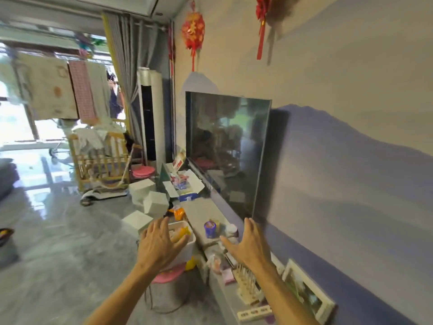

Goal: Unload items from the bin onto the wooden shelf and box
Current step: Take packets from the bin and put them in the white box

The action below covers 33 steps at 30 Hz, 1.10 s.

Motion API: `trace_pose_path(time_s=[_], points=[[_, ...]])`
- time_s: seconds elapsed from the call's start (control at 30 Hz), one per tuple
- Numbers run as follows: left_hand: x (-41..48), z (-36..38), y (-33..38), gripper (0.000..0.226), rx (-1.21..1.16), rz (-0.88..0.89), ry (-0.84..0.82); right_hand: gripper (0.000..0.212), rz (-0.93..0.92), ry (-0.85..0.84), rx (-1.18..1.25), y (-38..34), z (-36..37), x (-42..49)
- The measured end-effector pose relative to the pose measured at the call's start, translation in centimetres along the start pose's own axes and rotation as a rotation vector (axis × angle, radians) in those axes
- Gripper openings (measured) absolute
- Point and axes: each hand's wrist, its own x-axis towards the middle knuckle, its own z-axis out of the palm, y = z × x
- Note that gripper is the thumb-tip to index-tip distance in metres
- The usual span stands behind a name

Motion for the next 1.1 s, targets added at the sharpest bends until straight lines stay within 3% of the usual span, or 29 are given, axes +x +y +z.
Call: trace_pose_path(time_s=[0.13, 0.33, 0.8, 1.1], points=[[2.6, -0.6, -6.4, 0.111, 0.053, -0.093, 0.002, 0.117, -0.066, -0.056, -0.004, -5.3, 5.2, 4.3], [7.4, 2.4, -13.3, 0.103, 0.100, -0.210, -0.009, 0.112, -0.174, -0.183, -0.053, -9.9, 11.8, 11.1], [23.3, 16.0, -17.2, 0.103, 0.111, -0.408, -0.231, 0.122, -0.207, -0.481, -0.098, -9.4, 27.2, 34.4], [32.4, 22.0, -20.7, 0.094, 0.093, -0.453, -0.343, 0.109, -0.253, -0.617, -0.152, -10.6, 35.1, 44.5]])
